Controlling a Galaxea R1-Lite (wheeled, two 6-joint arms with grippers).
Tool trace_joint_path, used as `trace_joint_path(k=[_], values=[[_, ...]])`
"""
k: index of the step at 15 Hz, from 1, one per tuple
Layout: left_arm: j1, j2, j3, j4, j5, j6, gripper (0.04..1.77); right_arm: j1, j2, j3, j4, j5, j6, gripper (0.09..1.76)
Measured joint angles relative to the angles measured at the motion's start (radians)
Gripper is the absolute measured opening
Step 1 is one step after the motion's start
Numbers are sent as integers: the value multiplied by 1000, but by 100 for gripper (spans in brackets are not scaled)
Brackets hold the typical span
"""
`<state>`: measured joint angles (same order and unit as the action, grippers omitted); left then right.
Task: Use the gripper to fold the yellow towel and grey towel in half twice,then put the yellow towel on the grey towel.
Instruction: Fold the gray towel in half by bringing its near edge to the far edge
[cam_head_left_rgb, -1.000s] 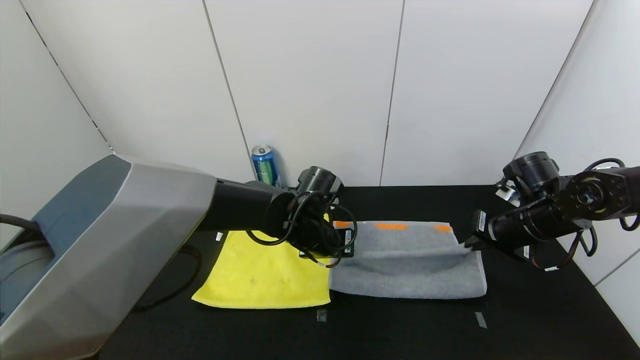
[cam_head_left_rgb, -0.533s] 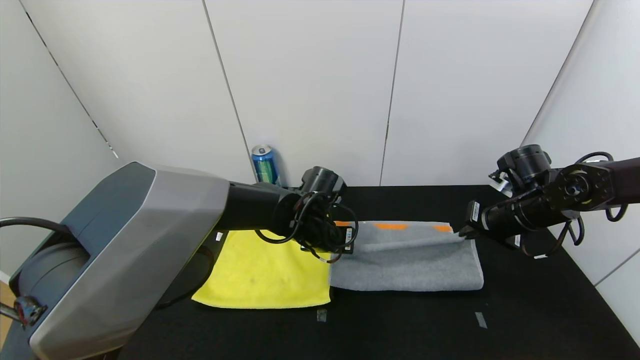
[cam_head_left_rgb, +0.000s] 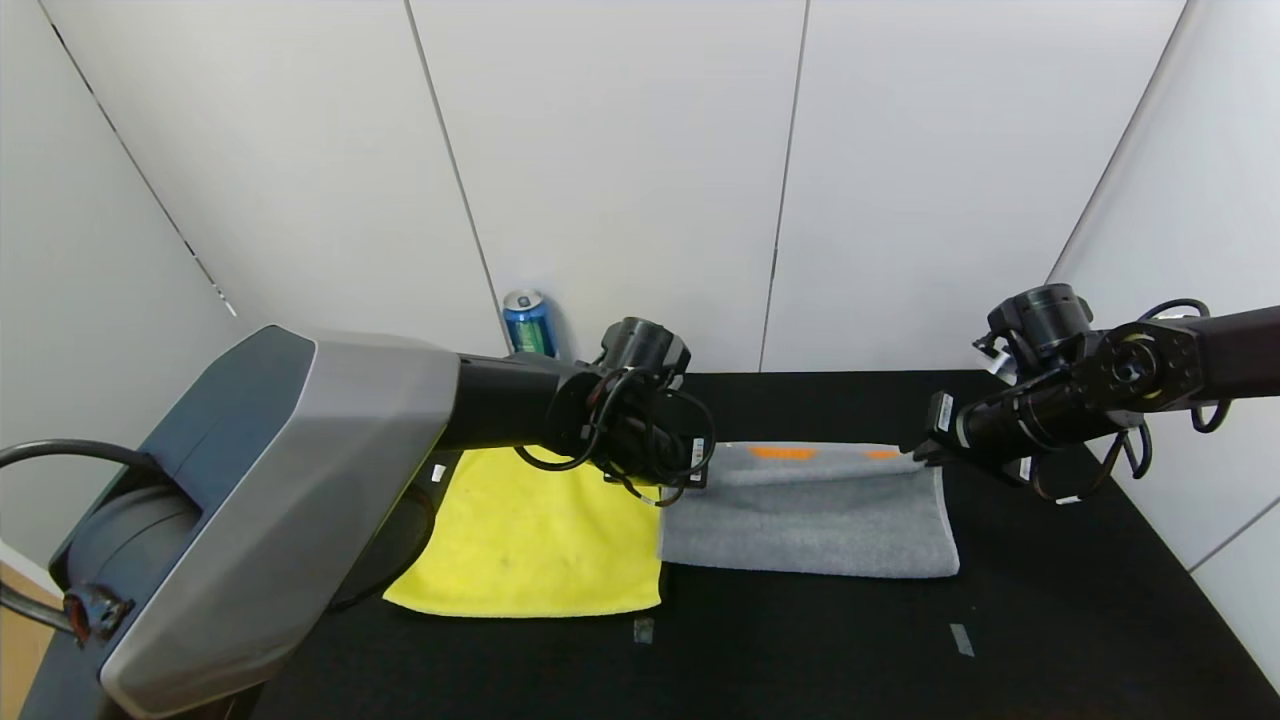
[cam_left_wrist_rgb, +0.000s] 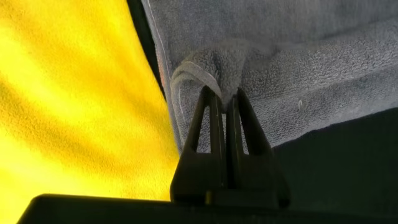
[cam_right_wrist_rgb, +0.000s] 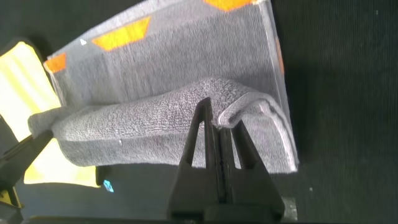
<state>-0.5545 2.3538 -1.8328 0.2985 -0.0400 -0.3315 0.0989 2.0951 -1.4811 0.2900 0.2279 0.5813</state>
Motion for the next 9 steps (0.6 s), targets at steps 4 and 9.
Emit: trace_joint_path(k=[4, 9], values=[[1, 2, -4, 0, -1, 1, 22, -1, 5, -7, 0, 0, 0, 21], [12, 25, -41, 2, 0, 1, 115, -3, 34, -55, 0, 0, -1, 115]])
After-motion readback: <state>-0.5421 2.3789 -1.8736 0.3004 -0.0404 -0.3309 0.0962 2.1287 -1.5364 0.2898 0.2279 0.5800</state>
